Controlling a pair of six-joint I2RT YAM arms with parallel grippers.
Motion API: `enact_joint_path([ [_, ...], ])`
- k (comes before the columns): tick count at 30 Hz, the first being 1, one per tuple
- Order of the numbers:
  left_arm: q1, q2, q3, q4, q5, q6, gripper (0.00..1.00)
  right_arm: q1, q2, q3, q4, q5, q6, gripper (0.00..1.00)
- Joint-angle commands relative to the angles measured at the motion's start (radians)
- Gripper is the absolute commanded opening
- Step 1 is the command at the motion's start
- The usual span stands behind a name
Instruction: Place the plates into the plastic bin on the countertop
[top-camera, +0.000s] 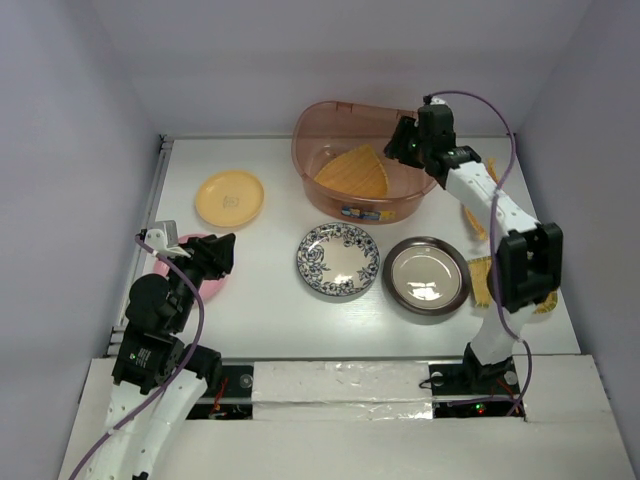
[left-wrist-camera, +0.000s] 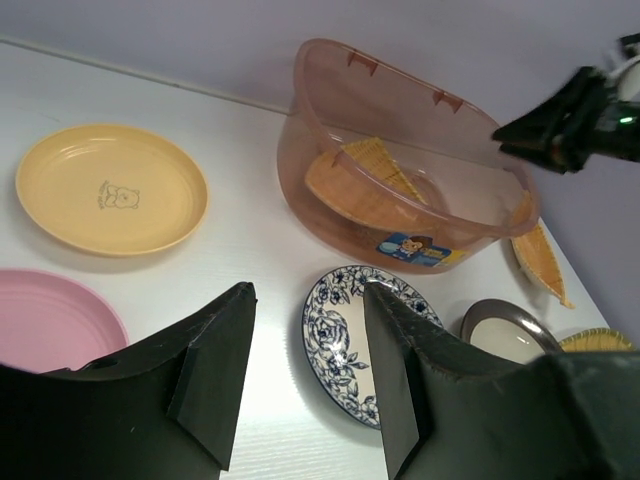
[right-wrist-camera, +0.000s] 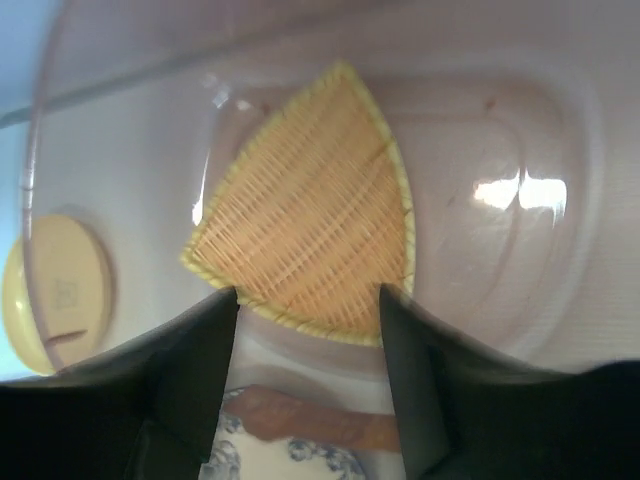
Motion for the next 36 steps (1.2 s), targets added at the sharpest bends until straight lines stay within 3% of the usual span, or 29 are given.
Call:
enact_joint_path([
  [1, -0.006, -0.012, 0.027, 0.027, -0.018, -0.005, 0.44, 0.069, -0.182, -0.057, 0.159, -0.022, 0.000, 0.31],
  [3, -0.006, -0.017, 0.027, 0.027, -0.027, -0.004, 0.41, 0.129, -0.224, -0.137, 0.223, -0.083, 0.008, 0.07],
  [5, -0.006, -0.020, 0.027, 0.027, -0.031, -0.004, 0.38, 0.244, -0.244, -0.210, 0.292, -0.111, 0.031, 0.05],
  [8, -0.006, -0.025, 0.029, 0.028, -0.042, -0.005, 0.24, 0.391, -0.205, -0.255, 0.386, -0.133, 0.088, 0.04],
  [11, -0.006, -0.028, 0.032, 0.021, -0.064, -0.007, 0.00, 0.513, -0.111, -0.227, 0.429, -0.137, 0.122, 0.01],
  [18, -0.006, -0.052, 0.032, 0.019, -0.081, -0.011, 0.00, 0.689, 0.179, 0.022, 0.307, -0.064, 0.119, 0.02],
  [19, -0.006, -0.054, 0.033, 0.019, -0.082, -0.011, 0.01, 0.698, 0.255, 0.086, 0.294, -0.068, 0.123, 0.07],
  [21, -0.006, -0.057, 0.033, 0.017, -0.081, -0.013, 0.13, 0.710, 0.332, 0.162, 0.241, -0.068, 0.132, 0.18],
  [22, -0.006, -0.058, 0.030, 0.020, -0.076, -0.013, 0.16, 0.723, 0.367, 0.195, 0.227, -0.071, 0.135, 0.30],
  [25, -0.006, -0.055, 0.030, 0.024, -0.062, -0.011, 0.25, 0.749, 0.489, 0.326, 0.171, -0.097, 0.139, 0.52],
  [27, -0.006, -0.057, 0.030, 0.027, -0.058, -0.011, 0.28, 0.759, 0.564, 0.416, 0.132, -0.102, 0.135, 0.58],
  [33, -0.006, -0.058, 0.029, 0.027, -0.056, -0.011, 0.30, 0.769, 0.668, 0.490, 0.121, -0.085, 0.189, 0.57],
  [36, -0.006, -0.058, 0.030, 0.028, -0.054, -0.010, 0.30, 0.769, 0.696, 0.481, 0.138, -0.094, 0.217, 0.49],
])
